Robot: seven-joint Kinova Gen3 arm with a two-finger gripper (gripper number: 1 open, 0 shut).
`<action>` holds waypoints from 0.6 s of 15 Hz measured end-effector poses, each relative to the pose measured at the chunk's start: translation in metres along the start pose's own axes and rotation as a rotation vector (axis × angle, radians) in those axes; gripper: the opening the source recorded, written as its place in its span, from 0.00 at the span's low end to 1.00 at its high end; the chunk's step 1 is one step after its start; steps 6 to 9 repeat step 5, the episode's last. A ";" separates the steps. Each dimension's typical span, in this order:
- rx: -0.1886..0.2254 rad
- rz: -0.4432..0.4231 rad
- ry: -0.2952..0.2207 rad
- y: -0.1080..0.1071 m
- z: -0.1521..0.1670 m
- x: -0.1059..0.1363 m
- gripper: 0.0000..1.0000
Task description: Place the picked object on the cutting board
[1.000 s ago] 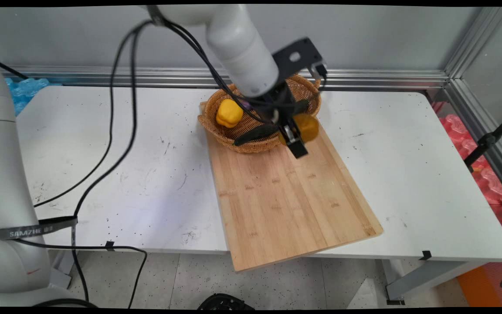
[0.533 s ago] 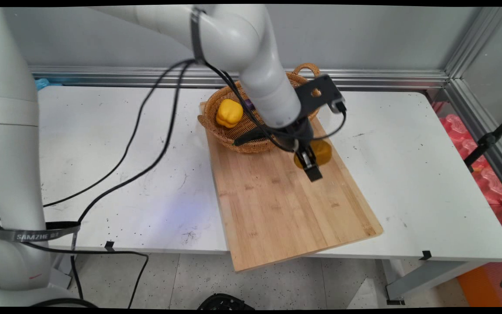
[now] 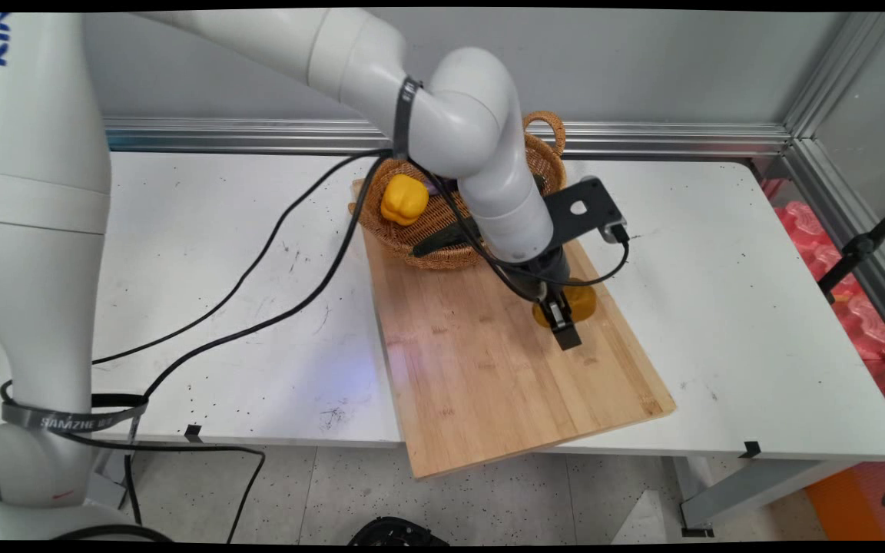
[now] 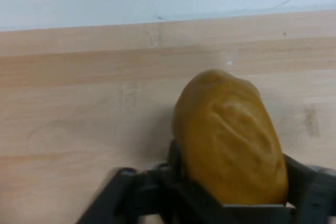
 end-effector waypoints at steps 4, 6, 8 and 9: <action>-0.010 0.002 -0.008 0.002 0.013 0.002 1.00; -0.012 0.003 -0.006 0.003 0.014 0.002 1.00; -0.012 0.003 -0.006 0.003 0.014 0.002 1.00; -0.012 0.003 -0.006 0.003 0.014 0.002 1.00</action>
